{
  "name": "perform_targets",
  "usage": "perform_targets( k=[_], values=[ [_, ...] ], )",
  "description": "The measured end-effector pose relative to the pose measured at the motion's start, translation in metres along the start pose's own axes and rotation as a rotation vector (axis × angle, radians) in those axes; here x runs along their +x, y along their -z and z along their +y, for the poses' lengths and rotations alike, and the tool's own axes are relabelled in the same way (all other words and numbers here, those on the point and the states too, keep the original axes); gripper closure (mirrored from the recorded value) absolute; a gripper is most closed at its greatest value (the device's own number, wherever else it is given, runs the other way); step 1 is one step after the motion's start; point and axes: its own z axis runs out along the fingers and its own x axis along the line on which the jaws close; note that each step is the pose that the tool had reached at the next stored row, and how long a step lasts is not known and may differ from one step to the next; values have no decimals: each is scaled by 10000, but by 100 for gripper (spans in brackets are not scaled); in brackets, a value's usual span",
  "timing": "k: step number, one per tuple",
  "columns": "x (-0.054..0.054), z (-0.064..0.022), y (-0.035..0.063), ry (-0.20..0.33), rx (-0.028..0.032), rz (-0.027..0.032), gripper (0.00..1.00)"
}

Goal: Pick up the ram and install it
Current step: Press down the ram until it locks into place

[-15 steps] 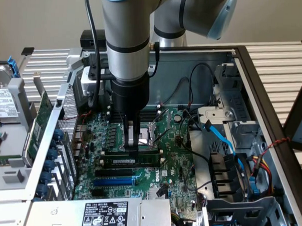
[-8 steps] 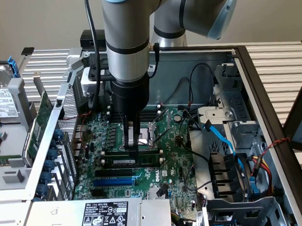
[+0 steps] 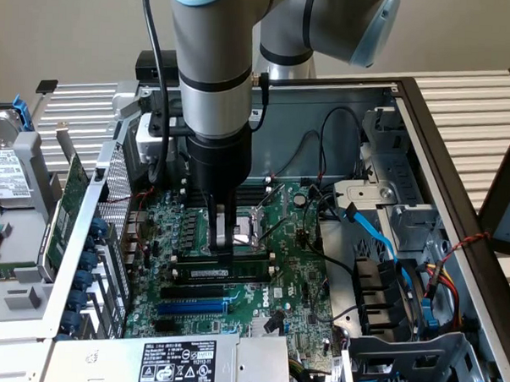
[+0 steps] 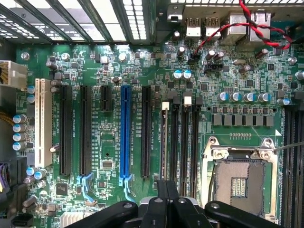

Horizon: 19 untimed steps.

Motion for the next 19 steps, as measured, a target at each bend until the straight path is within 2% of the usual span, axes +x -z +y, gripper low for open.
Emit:
perform_targets(
  k=[5,14,19],
  values=[
    [4,-4,203,1,-2,5,89],
    [4,-4,215,-49,-2,0,89],
    [4,-4,215,-740,-14,12,89]
  ],
)
